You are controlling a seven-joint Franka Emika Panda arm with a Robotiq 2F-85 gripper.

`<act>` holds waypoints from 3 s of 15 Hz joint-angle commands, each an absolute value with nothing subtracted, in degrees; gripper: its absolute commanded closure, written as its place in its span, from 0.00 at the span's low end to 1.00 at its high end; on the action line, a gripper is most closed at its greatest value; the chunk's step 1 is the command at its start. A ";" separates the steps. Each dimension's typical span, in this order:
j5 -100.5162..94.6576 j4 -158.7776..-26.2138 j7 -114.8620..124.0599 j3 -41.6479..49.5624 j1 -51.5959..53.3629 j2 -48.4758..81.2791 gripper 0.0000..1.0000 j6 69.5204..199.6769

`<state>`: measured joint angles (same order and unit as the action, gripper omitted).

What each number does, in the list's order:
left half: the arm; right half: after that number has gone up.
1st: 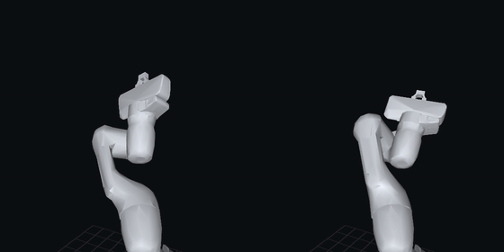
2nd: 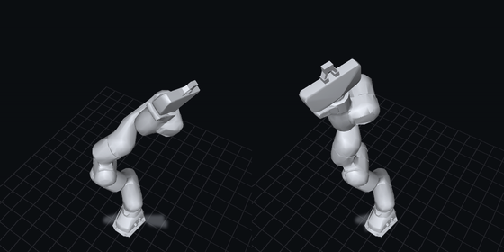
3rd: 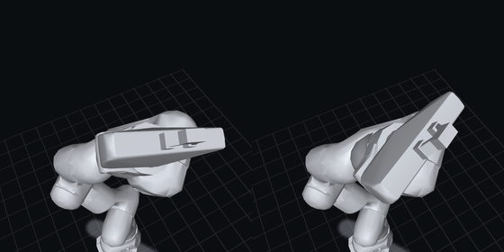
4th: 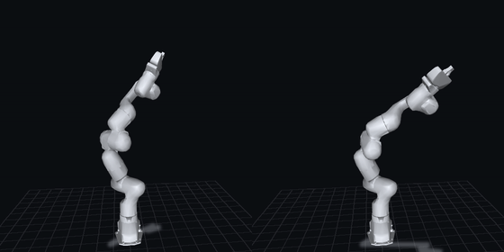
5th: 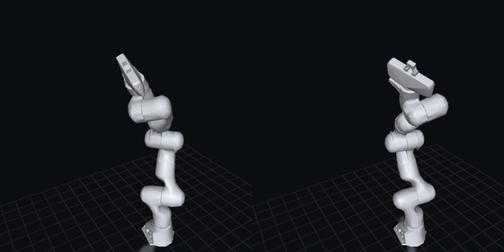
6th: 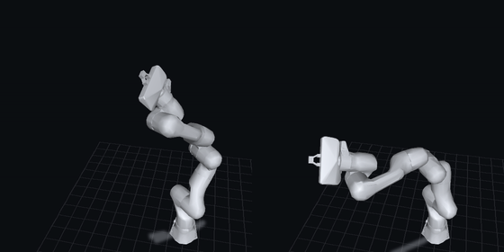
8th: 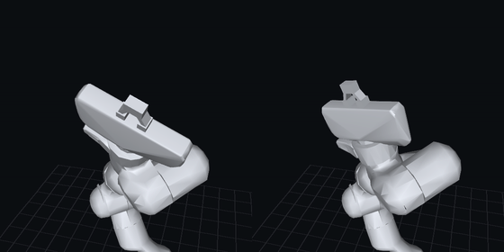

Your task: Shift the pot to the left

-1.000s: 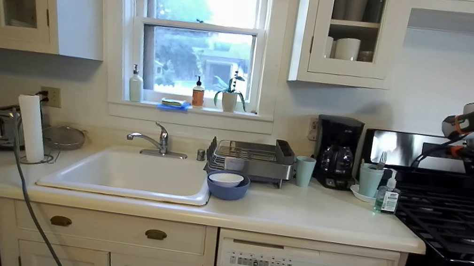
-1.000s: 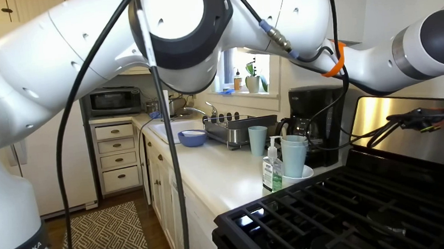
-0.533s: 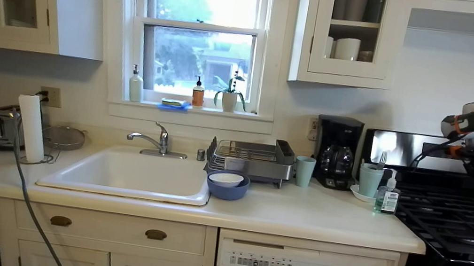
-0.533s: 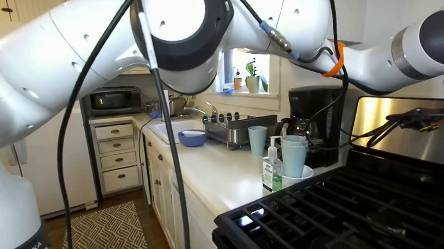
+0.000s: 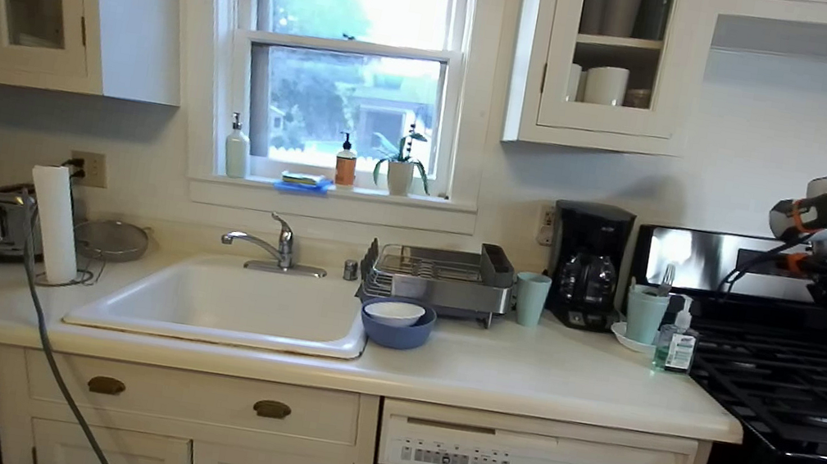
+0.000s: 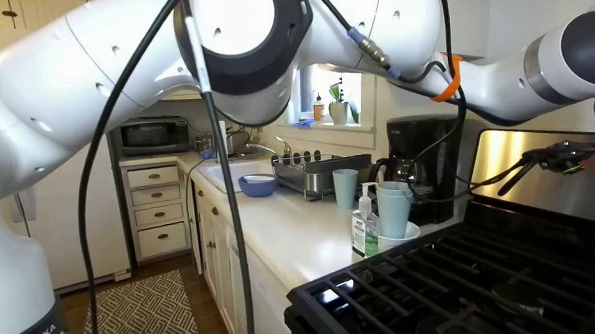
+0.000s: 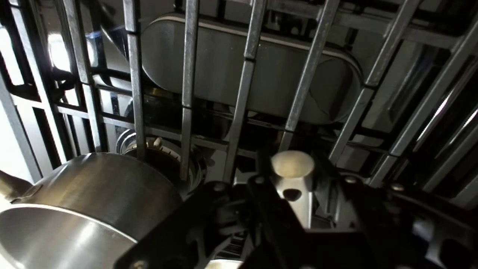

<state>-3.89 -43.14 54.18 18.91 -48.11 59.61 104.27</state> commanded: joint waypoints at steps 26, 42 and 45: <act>-4.48 -66.57 30.53 19.25 -47.55 45.08 0.71 112.34; -2.51 -90.08 9.11 16.23 -47.10 31.03 0.93 120.45; -3.76 -94.64 5.55 16.97 -45.94 27.77 0.93 123.13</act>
